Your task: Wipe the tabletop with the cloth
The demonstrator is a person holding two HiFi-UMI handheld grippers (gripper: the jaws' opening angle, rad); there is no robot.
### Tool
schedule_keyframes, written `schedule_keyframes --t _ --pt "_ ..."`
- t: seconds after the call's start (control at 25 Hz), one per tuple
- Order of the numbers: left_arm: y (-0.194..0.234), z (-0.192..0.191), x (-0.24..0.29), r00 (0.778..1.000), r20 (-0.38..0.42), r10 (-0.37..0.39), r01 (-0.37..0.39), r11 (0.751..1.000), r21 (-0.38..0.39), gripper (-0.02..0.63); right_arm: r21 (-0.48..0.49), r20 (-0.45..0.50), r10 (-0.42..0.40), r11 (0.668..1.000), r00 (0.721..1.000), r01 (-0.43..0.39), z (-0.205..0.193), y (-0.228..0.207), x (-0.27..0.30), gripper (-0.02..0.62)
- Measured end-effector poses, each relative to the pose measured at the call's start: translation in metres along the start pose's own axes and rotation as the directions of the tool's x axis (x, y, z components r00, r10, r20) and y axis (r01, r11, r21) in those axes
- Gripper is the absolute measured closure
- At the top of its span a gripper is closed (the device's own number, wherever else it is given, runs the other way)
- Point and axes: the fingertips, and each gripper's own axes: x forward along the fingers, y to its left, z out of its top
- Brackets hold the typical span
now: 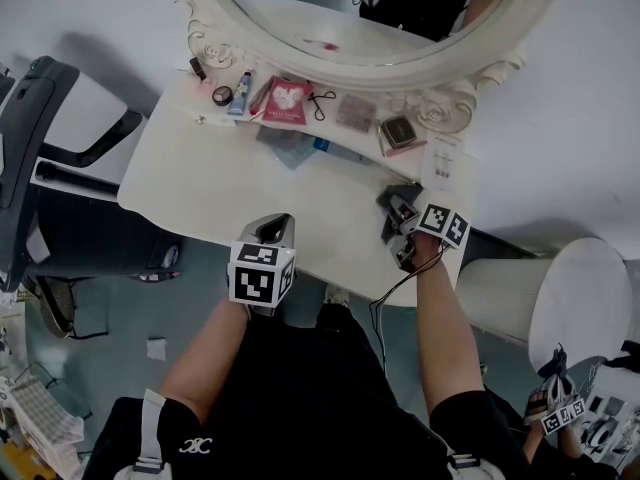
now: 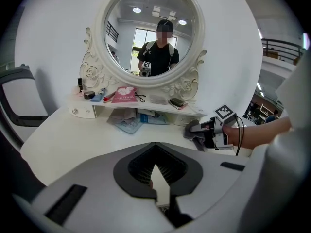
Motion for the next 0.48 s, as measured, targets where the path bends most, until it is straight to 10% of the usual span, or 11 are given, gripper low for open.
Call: schedule_keyframes --t 0.48 --pt "-0.008 0.010 -0.001 0.999 0.025 -0.042 0.042 0.999 0.021 0.606 -0.035 -0.111 -0.053 0.998 0.992 0.049 -0.026 0.008 -0.002 0.503"
